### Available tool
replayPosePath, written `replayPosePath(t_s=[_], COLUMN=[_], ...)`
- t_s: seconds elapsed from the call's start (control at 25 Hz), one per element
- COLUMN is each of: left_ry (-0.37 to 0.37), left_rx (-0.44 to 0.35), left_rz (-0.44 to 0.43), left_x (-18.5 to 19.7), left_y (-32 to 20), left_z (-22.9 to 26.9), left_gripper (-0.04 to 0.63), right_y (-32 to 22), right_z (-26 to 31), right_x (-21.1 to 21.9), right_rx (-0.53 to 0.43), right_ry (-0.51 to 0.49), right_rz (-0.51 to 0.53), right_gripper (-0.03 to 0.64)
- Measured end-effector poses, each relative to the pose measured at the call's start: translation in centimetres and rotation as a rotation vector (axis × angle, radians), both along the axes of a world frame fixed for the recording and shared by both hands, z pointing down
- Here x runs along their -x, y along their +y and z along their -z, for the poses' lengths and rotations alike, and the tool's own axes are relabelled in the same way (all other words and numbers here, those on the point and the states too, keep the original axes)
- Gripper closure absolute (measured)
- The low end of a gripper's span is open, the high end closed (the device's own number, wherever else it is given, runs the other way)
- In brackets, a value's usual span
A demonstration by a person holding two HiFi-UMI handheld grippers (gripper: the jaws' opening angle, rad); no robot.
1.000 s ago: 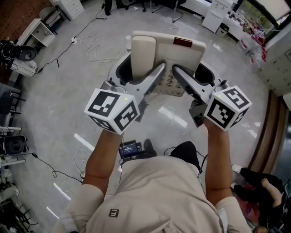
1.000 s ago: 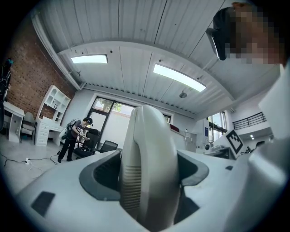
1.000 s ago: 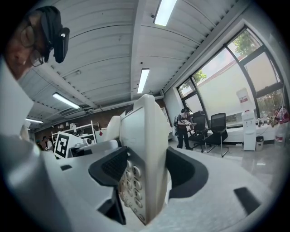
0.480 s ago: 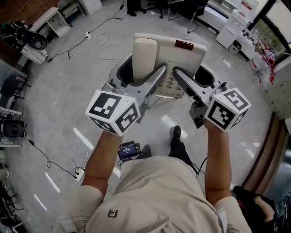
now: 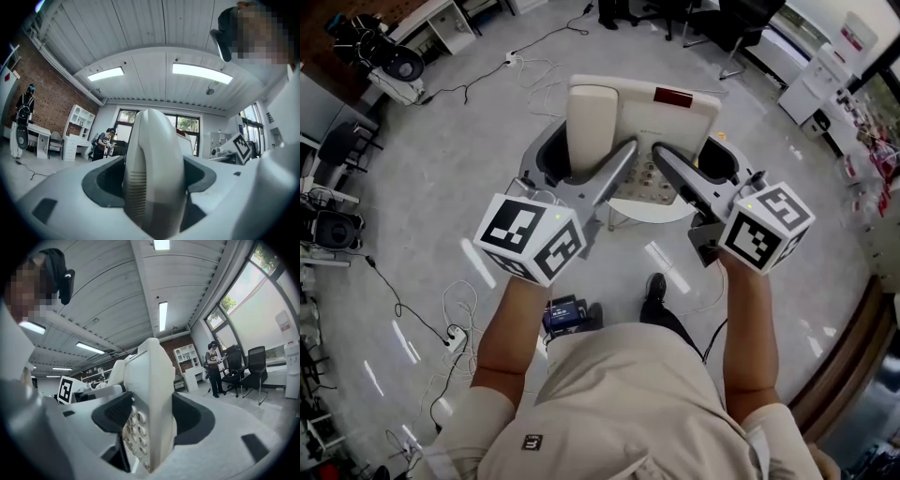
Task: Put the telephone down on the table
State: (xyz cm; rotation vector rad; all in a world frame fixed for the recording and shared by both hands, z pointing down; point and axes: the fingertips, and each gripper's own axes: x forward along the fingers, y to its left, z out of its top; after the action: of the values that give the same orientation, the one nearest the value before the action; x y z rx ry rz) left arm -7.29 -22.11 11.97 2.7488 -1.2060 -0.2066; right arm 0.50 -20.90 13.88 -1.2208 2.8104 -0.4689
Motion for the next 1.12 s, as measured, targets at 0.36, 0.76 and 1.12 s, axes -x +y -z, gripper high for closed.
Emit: replayPosePath(t_s=[0.36,0.76,1.12], left_ry=[-0.02,-0.033,-0.048], left_rx=[0.043,0.104,0.134], left_rz=[0.066,0.075,0.066], left_x=[-4.3,-7.0,-8.4], left_y=[-5.2,-9.2,-10.6], left_z=[-3.0,-7.3,-10.2], left_gripper=[0.242,0.242,0.242], right_y=[-5.6,-9.6,-11.0], right_z=[-3.1,-7.3,-10.3], right_x=[-4.4,-7.1,-8.5], right_rx=[0.045,0.099,0.13], right_ry=[-0.023,-0.036,-0.052], right_rz=[0.07,0.077,0.075], right_gripper=[0.359,0.36,0.36])
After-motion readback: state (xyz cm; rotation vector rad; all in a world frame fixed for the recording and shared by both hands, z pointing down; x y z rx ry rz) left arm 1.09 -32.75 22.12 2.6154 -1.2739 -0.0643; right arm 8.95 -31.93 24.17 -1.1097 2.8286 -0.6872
